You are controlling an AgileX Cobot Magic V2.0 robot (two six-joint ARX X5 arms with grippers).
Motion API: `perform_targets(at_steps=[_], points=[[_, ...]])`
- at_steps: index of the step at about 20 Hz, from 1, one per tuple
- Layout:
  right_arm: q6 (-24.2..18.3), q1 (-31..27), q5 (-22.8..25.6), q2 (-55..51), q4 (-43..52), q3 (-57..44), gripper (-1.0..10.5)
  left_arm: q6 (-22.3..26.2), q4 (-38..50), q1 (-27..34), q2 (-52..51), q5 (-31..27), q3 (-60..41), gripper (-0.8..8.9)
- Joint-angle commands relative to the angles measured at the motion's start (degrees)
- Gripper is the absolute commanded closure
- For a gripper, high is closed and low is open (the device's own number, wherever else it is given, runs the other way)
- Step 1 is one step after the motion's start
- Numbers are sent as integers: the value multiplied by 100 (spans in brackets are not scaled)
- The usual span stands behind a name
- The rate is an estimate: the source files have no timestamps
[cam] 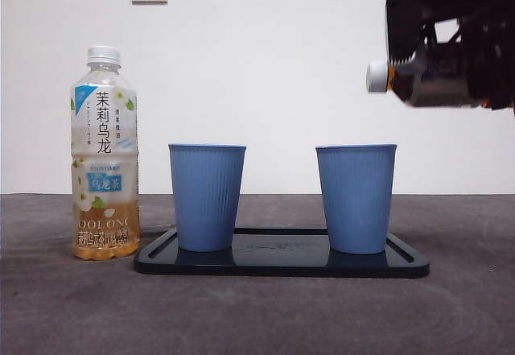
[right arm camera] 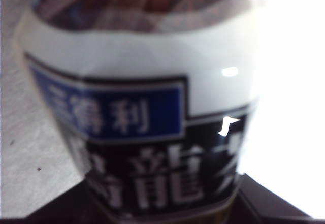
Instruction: Pour the drink into the cup
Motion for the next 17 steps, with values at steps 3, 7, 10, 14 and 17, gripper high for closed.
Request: perform_targets(at_steps=[3, 7, 10, 14, 17], points=[[-319, 55, 420, 348, 251, 149, 807, 4, 52, -17, 4, -2, 28, 355], [-321, 57, 538, 420, 297, 149, 807, -17, 50, -17, 4, -2, 28, 355], [-350, 55, 621, 420, 308, 149, 807, -17, 46, -17, 4, -2, 28, 355], [-356, 55, 643, 420, 308, 149, 807, -20, 39, -17, 4, 0, 28, 355], [-354, 55, 645, 420, 315, 149, 807, -22, 33, -17, 4, -2, 28, 355]])
